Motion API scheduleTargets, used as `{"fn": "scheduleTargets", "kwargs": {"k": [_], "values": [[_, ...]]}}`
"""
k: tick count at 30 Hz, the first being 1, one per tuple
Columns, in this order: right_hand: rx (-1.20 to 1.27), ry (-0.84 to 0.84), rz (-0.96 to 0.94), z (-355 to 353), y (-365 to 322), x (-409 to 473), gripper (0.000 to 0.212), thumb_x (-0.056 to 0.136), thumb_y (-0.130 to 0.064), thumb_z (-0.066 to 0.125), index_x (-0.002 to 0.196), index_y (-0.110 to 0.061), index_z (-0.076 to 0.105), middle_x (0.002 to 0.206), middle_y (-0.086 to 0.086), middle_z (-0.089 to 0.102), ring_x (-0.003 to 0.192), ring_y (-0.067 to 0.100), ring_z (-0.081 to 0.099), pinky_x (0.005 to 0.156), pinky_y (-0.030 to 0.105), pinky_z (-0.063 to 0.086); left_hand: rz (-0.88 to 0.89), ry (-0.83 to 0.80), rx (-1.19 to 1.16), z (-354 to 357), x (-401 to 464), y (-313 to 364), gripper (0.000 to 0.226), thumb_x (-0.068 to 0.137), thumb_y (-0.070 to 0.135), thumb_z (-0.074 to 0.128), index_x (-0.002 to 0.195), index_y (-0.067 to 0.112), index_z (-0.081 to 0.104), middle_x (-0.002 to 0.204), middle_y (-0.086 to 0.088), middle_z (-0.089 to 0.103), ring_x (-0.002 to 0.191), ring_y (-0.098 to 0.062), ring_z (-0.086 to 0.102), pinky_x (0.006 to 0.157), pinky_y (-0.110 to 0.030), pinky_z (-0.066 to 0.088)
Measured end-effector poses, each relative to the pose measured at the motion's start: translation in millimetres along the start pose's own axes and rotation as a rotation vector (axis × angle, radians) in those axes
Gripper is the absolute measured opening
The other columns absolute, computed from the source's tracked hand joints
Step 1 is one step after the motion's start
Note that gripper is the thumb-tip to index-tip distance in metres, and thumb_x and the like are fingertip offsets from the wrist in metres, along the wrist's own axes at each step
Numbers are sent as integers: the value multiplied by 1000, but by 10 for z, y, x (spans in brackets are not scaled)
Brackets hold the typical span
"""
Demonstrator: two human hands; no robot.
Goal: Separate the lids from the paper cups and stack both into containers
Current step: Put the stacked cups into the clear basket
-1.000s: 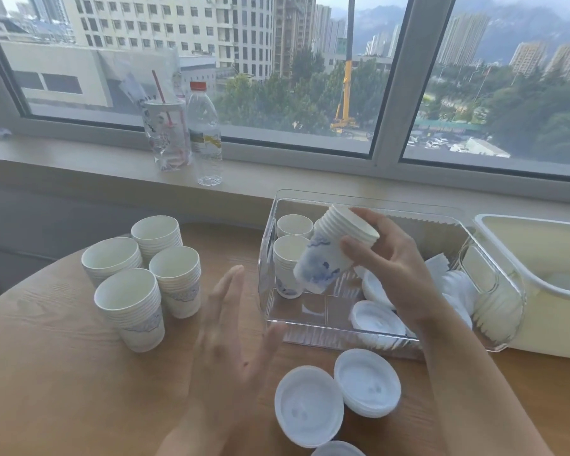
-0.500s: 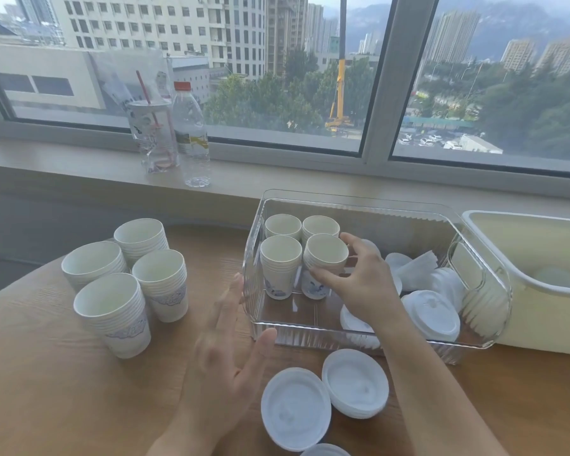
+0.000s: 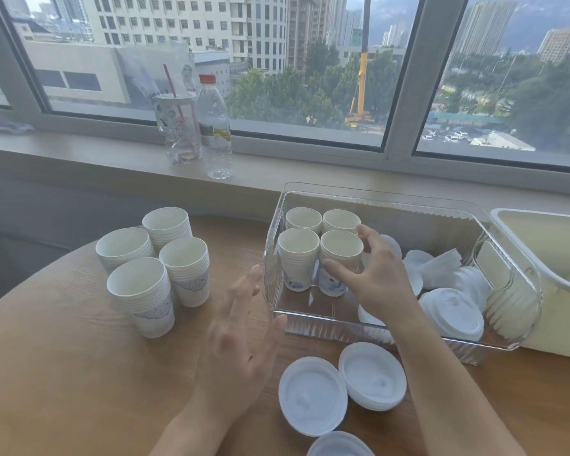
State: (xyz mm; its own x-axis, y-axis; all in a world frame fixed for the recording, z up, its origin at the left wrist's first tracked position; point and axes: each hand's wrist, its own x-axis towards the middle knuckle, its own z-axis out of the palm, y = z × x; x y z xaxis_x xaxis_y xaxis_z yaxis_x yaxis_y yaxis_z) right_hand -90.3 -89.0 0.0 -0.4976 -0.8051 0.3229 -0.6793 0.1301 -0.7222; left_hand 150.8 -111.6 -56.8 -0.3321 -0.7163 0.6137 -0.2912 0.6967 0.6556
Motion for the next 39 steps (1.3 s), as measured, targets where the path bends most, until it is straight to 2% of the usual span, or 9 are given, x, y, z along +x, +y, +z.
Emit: {"fn": "scheduleTargets", "kwargs": {"k": [6, 12, 14, 18, 23, 26, 31, 34, 39], "values": [[51, 201, -298, -40, -479, -161, 66, 86, -36, 83, 144, -19, 56, 140, -2, 58, 131, 18, 52, 112, 35, 41, -12, 239, 220, -464, -32, 83, 58, 94, 38, 65, 146, 13, 55, 135, 2, 58, 119, -20, 60, 97, -41, 52], [274, 43, -484, 243, -1017, -560, 44, 93, -25, 79, 134, -23, 64, 125, -11, 60, 111, 11, 62, 93, 22, 51, -163, 489, 341, -961, -63, -140, 72, 83, 33, 78, 145, 13, 47, 129, 6, 48, 117, -32, 51, 102, -40, 42], [339, -81, -474, 430, -1099, -717, 47, 93, -24, 78, 137, -26, 61, 126, -15, 59, 114, 12, 63, 93, 25, 53, -277, 482, 290, -1029, -59, -283, 84, 81, 40, 86, 149, 17, 42, 130, 11, 43, 123, -27, 49, 103, -46, 46], [352, -265, -378, 863, -1144, -828, 67, 94, -28, 76, 152, -34, 44, 144, -21, 49, 134, 3, 50, 111, 30, 46, -366, 397, 174, -1042, -59, -493, 101, 74, 35, 92, 156, 21, 34, 139, 7, 52, 123, -12, 54, 100, -32, 45], [172, -291, -282, 1389, -1182, -585, 81, 92, -43, 69, 158, -44, 22, 166, -14, 29, 151, 5, 31, 123, 39, 34, -429, 356, 67, -1012, -78, -599, 98, 78, 33, 89, 158, 28, 32, 138, 16, 54, 114, -8, 59, 94, -21, 43], [166, -313, -225, 1581, -1208, -423, 84, 93, -32, 73, 161, -34, 25, 168, -2, 28, 155, 12, 24, 127, 35, 25, -403, 333, 52, -998, -63, -608, 89, 82, 29, 87, 154, 32, 36, 138, 19, 58, 111, -2, 62, 87, -7, 42], [187, -312, -221, 1661, -1271, -296, 86, 90, -26, 79, 161, -23, 31, 160, -5, 40, 147, 7, 33, 114, 12, 20, -392, 415, 82, -1032, -63, -594, 87, 82, 28, 87, 154, 25, 39, 141, 9, 60, 112, -12, 64, 91, -18, 44], [213, -311, -225, 1652, -1297, -295, 85, 89, -27, 81, 160, -25, 33, 154, -8, 46, 140, 5, 39, 110, 12, 26, -365, 470, 74, -1073, -60, -551, 84, 82, 27, 86, 152, 24, 41, 140, 6, 61, 113, -15, 64, 91, -14, 43], [262, -281, -234, 1405, -1368, -438, 85, 90, -31, 80, 159, -34, 32, 139, -23, 42, 124, -12, 38, 113, 15, 35, -310, 519, 18, -1114, -70, -426, 81, 81, 45, 76, 150, 21, 42, 135, 10, 58, 117, -21, 63, 95, -31, 51]]}}
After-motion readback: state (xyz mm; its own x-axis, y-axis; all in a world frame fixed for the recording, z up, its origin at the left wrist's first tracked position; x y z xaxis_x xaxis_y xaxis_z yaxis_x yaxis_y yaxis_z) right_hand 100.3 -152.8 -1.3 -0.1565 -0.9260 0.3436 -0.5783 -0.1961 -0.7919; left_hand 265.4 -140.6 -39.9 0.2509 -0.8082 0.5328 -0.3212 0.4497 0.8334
